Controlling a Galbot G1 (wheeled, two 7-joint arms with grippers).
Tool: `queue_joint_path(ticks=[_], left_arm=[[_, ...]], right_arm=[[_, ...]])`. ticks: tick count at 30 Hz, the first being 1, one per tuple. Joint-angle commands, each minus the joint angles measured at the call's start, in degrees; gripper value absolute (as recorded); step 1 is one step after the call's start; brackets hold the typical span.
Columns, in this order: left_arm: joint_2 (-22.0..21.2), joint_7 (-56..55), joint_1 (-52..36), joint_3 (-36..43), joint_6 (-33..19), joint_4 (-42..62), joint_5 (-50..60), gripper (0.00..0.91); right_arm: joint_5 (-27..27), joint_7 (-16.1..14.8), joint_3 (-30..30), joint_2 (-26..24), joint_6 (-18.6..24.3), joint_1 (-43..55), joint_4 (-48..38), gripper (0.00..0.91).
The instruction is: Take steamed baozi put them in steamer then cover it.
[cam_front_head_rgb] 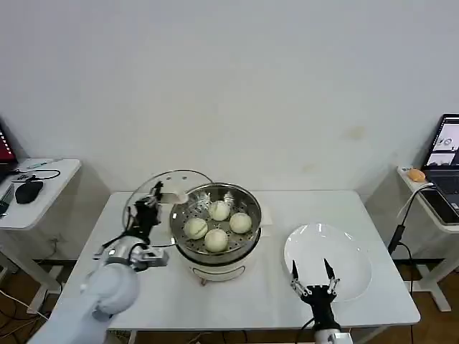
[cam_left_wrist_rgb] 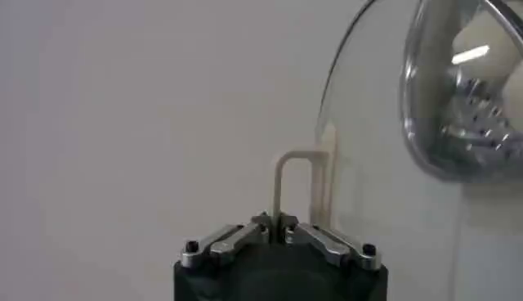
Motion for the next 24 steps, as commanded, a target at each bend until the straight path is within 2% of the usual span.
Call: queue_joint_path(ticks=[1, 13, 24], left_arm=[[-5.25, 6.82, -8.85, 13.56, 7.70, 0.68, 6.74, 0.000], [-11.17, 7.23, -8.57, 15.67, 7.73, 4.51, 13.67, 0.000], [-11.88, 6.64, -9.83, 16.03, 7.74, 6.51, 14.51, 0.000]], right_arm=[[-0.59, 0.07, -0.20, 0.81, -0.47, 1.15, -1.08, 0.907], [0.93, 0.00, 0.02, -0.57, -1.17, 2.10, -1.37, 0.907], [1.98, -0.19, 0.25, -1.10, -0.93, 2.00, -1.21, 0.907]])
